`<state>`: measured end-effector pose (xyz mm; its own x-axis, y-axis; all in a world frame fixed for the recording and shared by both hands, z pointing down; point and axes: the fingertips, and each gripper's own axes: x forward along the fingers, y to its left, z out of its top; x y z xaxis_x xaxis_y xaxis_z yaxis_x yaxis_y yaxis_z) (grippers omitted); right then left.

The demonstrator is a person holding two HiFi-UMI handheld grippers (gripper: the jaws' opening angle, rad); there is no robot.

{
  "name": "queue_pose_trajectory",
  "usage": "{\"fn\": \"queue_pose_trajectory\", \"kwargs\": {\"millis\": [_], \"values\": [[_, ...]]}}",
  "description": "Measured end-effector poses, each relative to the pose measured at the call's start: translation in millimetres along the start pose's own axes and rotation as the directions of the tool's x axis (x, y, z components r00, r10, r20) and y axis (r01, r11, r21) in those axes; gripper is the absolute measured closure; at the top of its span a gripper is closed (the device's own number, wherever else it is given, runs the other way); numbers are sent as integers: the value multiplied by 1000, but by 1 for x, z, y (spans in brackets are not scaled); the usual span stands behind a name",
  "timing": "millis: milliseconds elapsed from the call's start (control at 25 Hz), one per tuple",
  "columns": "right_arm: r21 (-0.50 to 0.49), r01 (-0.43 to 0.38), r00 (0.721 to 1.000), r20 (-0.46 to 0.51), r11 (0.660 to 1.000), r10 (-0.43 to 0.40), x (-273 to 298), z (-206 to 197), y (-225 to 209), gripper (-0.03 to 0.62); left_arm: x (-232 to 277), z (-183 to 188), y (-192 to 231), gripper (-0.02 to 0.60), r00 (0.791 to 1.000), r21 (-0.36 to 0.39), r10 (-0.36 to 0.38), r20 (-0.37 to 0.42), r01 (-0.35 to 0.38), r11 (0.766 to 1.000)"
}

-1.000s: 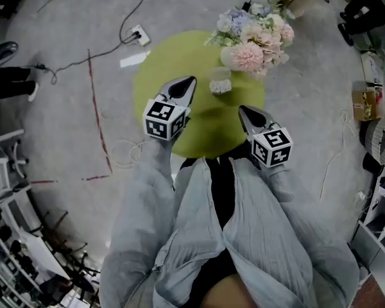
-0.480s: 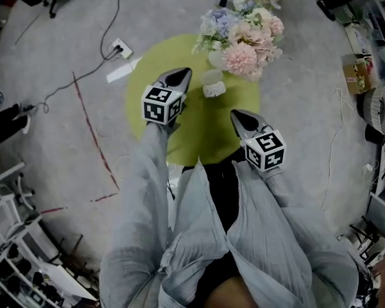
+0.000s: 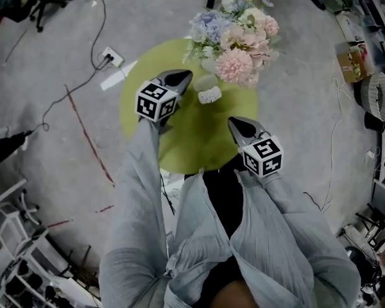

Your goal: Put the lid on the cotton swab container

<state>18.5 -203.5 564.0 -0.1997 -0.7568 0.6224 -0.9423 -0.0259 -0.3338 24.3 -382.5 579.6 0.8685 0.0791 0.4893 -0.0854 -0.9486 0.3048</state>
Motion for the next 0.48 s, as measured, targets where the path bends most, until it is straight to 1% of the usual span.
{"fn": "queue_pose_trajectory", "kwargs": {"millis": [200, 480], "values": [[11, 7, 1000, 0, 1000, -7, -3, -6, 0, 592, 5, -1, -13, 565, 1000, 16, -22, -5, 22, 1000], [18, 18, 1000, 5, 1000, -18, -7, -5, -3, 592, -2, 10, -20, 565, 1000, 51, -19, 22, 18, 999]]}}
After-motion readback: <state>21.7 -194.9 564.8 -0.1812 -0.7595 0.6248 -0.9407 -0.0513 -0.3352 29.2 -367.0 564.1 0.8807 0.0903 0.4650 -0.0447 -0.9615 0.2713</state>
